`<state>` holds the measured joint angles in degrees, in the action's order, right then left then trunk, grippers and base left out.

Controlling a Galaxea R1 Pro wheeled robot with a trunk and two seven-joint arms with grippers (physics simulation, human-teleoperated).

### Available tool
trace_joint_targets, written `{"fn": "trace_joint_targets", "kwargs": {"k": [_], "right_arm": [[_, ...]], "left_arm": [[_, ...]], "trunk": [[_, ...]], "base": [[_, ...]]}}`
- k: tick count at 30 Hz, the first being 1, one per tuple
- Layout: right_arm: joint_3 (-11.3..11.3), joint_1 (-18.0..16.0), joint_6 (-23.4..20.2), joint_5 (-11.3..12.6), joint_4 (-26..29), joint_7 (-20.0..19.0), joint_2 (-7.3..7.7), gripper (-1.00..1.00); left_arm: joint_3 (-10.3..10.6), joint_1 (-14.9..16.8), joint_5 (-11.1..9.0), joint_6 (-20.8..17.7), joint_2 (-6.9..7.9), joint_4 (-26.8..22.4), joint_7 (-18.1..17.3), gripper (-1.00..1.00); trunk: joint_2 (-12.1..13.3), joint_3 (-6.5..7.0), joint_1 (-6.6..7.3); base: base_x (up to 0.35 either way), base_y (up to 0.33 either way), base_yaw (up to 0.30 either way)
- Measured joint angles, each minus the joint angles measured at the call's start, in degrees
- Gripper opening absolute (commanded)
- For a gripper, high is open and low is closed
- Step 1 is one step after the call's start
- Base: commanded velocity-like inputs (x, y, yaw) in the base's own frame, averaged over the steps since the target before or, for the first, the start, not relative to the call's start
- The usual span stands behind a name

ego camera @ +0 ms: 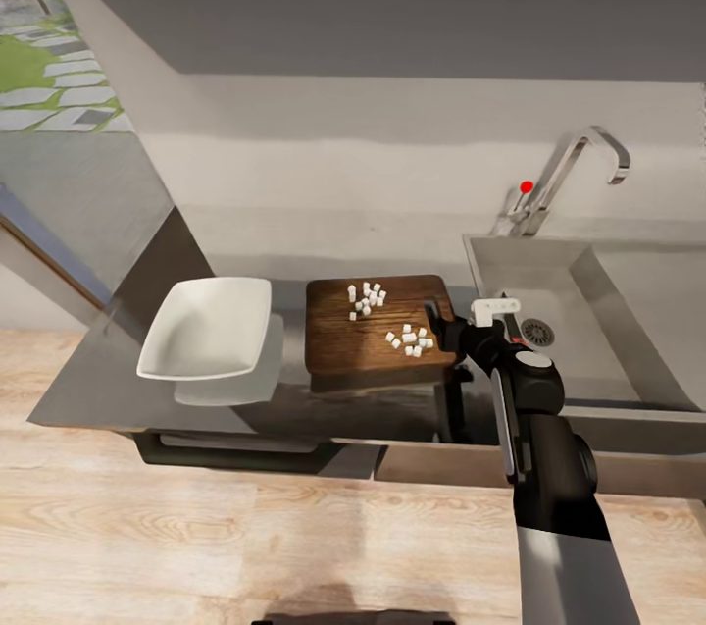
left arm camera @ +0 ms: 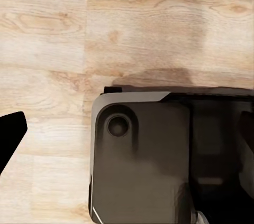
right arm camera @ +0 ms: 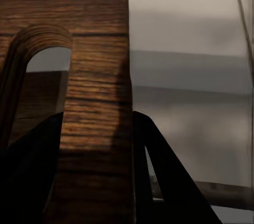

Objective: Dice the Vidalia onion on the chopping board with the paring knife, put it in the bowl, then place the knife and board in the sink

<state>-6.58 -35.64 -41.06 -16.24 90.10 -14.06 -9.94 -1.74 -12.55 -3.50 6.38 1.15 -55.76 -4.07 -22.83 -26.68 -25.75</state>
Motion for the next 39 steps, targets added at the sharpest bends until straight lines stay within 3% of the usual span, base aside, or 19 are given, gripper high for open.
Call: {"fn": "trace_joint_targets", "kwargs": {"k": [10,39], "right_arm": [[-0.16,0.00,-2.12,0.01,0.10,0.12,0.00,-1.00],[-0.17,0.00,-2.23,-0.03,1.58,0.21,0.00,-1.00]], "left_arm": [[0.00,0.00,0.00,0.00,0.00,0.00,0.00,1.00],[0.00,0.00,0.00,0.00,-0.02,0.08,0.00,1.00]], "trunk": [[0.00,0.93,0.00],[0.00,3.62,0.00]], "base": [[0.000,0.000,0.000],[0.000,0.051,0.000]]}}
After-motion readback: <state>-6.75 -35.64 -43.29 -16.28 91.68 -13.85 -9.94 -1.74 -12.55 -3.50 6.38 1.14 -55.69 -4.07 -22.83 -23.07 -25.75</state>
